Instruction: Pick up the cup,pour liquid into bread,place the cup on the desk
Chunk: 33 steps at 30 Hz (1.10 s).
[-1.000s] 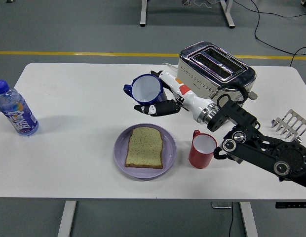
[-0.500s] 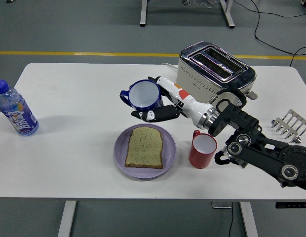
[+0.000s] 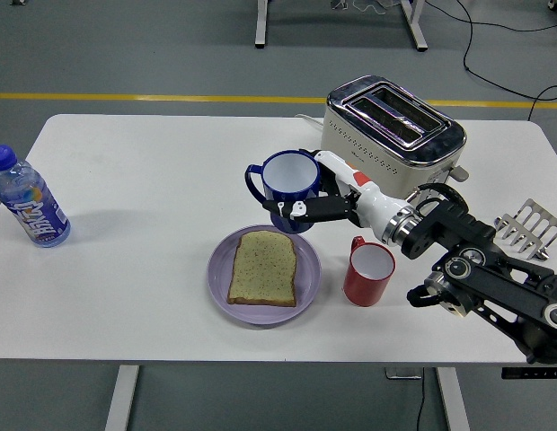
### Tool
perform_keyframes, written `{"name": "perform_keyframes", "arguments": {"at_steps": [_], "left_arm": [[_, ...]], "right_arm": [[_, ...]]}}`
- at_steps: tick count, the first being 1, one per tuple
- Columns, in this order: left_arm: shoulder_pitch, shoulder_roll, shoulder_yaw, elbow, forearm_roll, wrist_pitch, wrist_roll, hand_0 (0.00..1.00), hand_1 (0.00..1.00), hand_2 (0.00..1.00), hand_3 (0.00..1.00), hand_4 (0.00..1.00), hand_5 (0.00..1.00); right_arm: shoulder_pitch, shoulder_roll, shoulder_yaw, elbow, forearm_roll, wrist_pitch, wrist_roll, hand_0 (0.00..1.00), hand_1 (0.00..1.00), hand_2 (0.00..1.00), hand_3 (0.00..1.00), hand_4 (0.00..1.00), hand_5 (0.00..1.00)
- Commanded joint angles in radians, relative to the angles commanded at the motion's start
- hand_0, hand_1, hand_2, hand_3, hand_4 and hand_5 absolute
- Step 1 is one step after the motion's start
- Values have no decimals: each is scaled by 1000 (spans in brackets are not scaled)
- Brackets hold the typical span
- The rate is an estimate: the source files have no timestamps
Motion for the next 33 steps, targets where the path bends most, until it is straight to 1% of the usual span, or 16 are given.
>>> {"name": "perform_keyframes", "arguments": {"at_steps": [5,12,17,22,33], "left_arm": [[-2,0,7,0,-11,-2,-3,690,756,773,611,396,998],[-3,0,18,1,-29,-4,-9,690,756,773,611,396,998],[-2,0,17,1,-29,-5,-9,690,756,773,611,396,998],[-3,1,18,1,-29,-5,-9,690,756,773,611,396,998],[-4,0,24,1,-37,-7,-13,690,756,773,611,396,998]], "right_arm": [[-34,-20,33,14,3,1,-6,477,452,560,561,656,2],[-97,-51,109,30,10,-1,-15,480,451,560,561,657,2],[-147,-49,159,31,8,-15,-18,476,446,560,560,658,2],[-177,-53,198,34,2,-20,-21,475,443,559,560,658,2],[-283,-79,328,30,-27,-35,-8,471,432,558,557,659,2]]}}
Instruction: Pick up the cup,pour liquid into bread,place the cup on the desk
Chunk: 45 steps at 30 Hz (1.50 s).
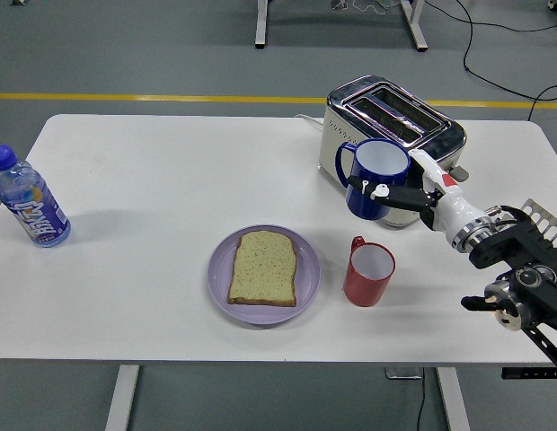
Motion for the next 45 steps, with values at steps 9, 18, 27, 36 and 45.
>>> {"name": "perform_keyframes", "arguments": {"at_steps": [9,18,27,36,45], "left_arm": [[0,-2,-6,1,8,0,3,690,756,773,611,396,998],[1,-4,-16,1,24,1,8,690,756,773,611,396,998],[2,-7,-32,1,51,3,17,690,756,773,611,396,998],[5,-10,-46,1,75,5,24,690,756,773,611,396,998],[8,-11,-46,2,78,3,25,690,756,773,611,396,998]], "right_arm": [[-85,-16,91,-9,-34,-13,12,472,431,557,558,661,2],[-159,-8,157,-61,-95,-32,75,466,427,554,557,660,2],[-202,18,193,-140,-153,-40,137,467,427,553,558,659,2],[-228,47,231,-221,-181,-48,207,468,425,548,558,659,2],[-242,72,242,-288,-195,-48,265,468,425,547,559,658,2]]}}
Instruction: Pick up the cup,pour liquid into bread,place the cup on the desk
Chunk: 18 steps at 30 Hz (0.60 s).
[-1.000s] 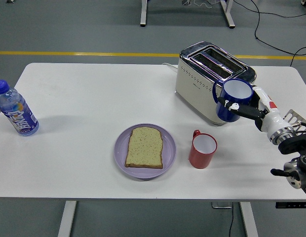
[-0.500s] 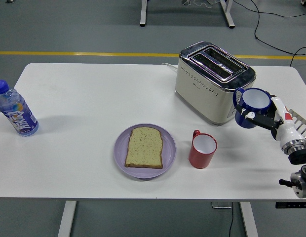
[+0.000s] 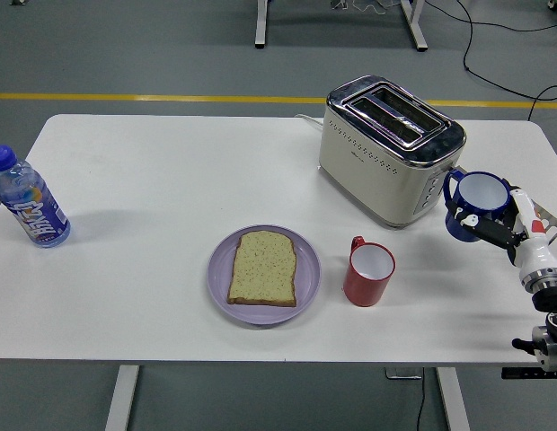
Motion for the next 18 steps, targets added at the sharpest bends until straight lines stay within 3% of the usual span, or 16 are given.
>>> {"name": "perform_keyframes", "arguments": {"at_steps": [18], "left_arm": [[-10,0,14,1,-26,-4,-10,690,756,773,611,396,998]], "right_arm": [[-31,27,19,-77,-25,7,68,470,425,545,558,655,2]]}}
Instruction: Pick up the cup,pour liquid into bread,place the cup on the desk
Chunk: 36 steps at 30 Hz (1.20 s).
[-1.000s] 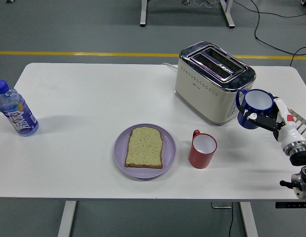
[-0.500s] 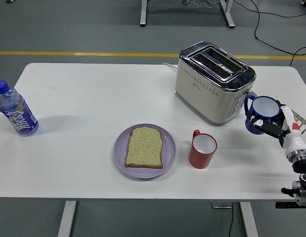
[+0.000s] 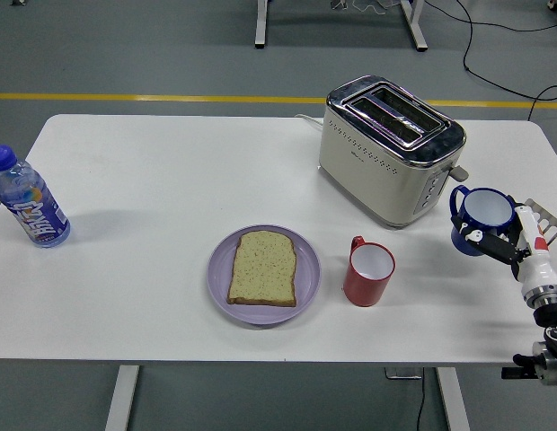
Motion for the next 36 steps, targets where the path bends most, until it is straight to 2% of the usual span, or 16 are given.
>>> {"name": "perform_keyframes", "arguments": {"at_steps": [17,36], "left_arm": [[0,-12,-28,2,39,2,14,690,756,773,611,396,998],[3,-14,-34,3,47,1,16,690,756,773,611,396,998]], "right_arm": [[29,4,-34,-53,-34,17,36,472,426,543,559,652,2],[-12,12,41,-85,-51,-25,53,480,429,543,558,644,2]]}}
